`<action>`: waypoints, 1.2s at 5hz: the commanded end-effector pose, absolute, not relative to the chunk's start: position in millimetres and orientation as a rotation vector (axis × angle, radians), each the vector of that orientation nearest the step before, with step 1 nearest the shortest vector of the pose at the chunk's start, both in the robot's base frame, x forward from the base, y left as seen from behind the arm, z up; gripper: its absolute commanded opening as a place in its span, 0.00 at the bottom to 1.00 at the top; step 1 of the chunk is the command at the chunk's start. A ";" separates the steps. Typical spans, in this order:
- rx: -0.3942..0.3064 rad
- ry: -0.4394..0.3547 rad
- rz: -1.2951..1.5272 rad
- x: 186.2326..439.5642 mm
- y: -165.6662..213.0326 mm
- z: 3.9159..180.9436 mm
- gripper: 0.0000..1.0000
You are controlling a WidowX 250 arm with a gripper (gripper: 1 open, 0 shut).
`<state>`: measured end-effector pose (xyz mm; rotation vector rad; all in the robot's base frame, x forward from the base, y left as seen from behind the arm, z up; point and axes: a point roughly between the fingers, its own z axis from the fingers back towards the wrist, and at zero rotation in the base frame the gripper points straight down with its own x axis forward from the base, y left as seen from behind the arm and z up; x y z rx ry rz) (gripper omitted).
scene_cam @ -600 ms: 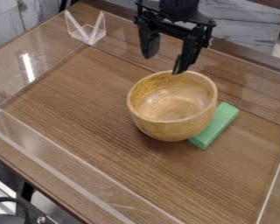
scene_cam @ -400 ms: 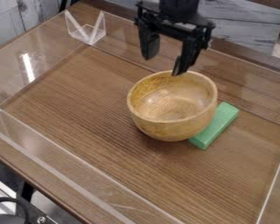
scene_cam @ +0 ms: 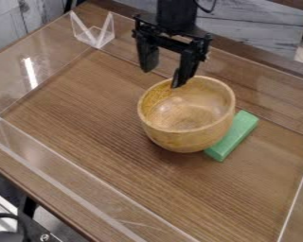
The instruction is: Remove the green block from inside the brown bowl and put it on the table
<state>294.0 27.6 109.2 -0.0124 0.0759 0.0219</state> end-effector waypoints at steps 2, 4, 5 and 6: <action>-0.007 -0.017 0.025 299.9 45.3 126.0 1.00; -0.010 -0.053 0.030 302.9 60.5 128.3 1.00; -0.011 -0.073 0.028 304.2 67.7 130.9 1.00; -0.010 -0.091 0.027 306.3 75.3 132.9 1.00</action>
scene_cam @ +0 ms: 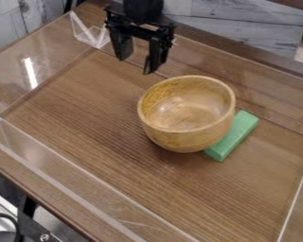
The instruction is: Remove the green block from inside the brown bowl and put it on the table
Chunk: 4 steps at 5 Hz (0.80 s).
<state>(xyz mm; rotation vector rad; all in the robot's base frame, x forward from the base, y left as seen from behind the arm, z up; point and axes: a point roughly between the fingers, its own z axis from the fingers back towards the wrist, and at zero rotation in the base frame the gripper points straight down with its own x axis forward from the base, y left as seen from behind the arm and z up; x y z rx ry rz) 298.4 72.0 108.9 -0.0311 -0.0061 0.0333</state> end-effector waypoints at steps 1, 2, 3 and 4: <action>-0.009 -0.106 0.025 308.0 83.9 135.0 1.00; -0.005 -0.126 0.018 308.9 94.4 138.7 1.00; -0.004 -0.142 0.012 310.0 104.1 140.9 1.00; -0.001 -0.165 0.014 313.3 114.9 143.1 1.00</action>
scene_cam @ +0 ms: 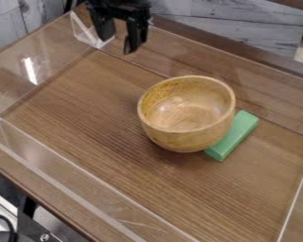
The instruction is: Remove the green block from inside the brown bowl and put it on the table
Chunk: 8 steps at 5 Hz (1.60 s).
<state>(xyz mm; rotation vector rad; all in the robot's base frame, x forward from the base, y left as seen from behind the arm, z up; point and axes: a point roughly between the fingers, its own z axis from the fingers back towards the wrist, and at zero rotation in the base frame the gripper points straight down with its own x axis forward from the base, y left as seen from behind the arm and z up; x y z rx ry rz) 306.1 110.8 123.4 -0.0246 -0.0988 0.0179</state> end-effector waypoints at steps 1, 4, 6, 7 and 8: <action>0.002 -0.178 0.018 315.4 125.6 143.3 1.00; 0.007 -0.210 0.012 316.0 146.1 135.2 1.00; 0.004 -0.228 0.010 320.0 155.0 124.7 1.00; 0.002 -0.236 0.010 323.7 159.6 119.0 1.00; 0.001 -0.244 0.016 326.5 165.3 115.2 1.00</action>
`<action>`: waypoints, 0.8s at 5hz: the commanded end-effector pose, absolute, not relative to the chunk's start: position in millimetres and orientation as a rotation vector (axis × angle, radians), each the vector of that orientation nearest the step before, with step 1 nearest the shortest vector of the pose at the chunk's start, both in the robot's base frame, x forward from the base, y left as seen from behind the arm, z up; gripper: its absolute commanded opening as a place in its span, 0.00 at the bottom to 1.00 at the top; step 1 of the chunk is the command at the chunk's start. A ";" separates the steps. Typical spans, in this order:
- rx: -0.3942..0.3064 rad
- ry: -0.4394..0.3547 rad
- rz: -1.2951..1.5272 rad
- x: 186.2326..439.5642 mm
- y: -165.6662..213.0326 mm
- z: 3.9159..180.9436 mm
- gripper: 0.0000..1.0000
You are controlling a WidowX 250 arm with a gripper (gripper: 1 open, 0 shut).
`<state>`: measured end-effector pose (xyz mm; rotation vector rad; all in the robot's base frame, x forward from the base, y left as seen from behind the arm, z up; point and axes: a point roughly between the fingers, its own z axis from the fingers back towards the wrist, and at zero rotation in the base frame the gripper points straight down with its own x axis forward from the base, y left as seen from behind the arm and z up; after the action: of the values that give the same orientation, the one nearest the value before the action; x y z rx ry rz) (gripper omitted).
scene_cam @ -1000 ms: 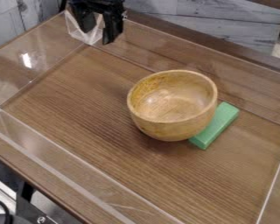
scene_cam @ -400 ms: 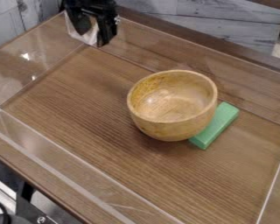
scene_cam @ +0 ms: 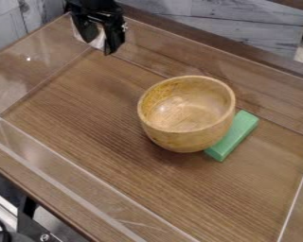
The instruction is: Remove the green block from inside the brown bowl and put it on the table
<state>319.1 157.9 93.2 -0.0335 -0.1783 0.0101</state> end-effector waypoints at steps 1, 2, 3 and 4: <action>0.000 -0.251 0.022 329.3 171.0 111.1 1.00; 0.000 -0.256 0.027 332.0 176.2 107.1 1.00; -0.001 -0.260 0.030 333.8 181.5 102.6 1.00; -0.002 -0.262 0.034 335.5 187.6 98.0 1.00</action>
<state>327.6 179.4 75.4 -0.0390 -0.1979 0.0299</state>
